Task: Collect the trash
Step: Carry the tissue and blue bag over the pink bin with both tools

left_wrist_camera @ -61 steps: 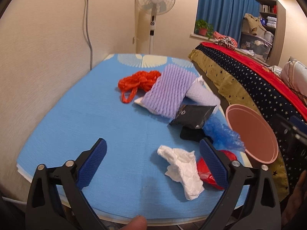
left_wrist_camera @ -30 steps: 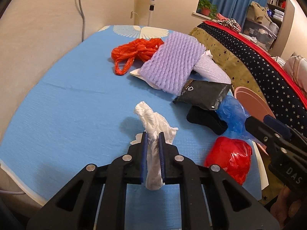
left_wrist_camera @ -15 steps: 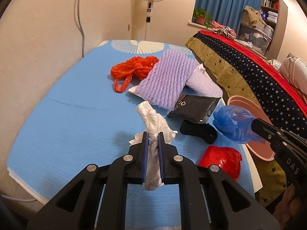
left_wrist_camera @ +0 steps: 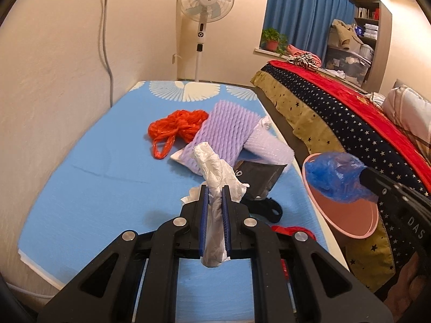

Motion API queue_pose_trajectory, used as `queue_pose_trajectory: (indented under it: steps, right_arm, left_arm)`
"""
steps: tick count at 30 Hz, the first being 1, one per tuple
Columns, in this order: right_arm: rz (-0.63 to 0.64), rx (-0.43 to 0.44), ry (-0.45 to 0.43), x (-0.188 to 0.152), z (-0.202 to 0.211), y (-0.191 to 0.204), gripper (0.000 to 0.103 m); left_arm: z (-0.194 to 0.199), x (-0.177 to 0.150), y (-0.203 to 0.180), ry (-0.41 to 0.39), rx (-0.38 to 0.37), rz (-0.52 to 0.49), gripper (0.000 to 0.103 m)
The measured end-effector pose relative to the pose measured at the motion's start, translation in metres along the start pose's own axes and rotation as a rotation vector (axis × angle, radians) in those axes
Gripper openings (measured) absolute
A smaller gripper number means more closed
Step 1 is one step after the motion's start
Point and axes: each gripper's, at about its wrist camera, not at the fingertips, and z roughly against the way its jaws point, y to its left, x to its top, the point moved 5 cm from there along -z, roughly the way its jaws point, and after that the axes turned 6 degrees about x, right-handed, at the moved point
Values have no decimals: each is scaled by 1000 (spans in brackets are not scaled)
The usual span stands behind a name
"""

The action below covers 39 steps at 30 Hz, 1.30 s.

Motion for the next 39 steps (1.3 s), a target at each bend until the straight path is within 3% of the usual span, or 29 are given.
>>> queue_pose_trajectory:
  steps: [12,23,39]
  right_arm:
    - [-79,-64,-58,12,14,-35,2]
    - [-131,-151,-93,19,21,-68,2]
    - [-176,-275,-105,19,18,-108,2]
  left_arm:
    - [-3,19,-25,-34,-19,-10,10]
    - [-20,26,-63,-32,-81,-42,10]
    - [-43,30,-114,-47,-123,-141,10]
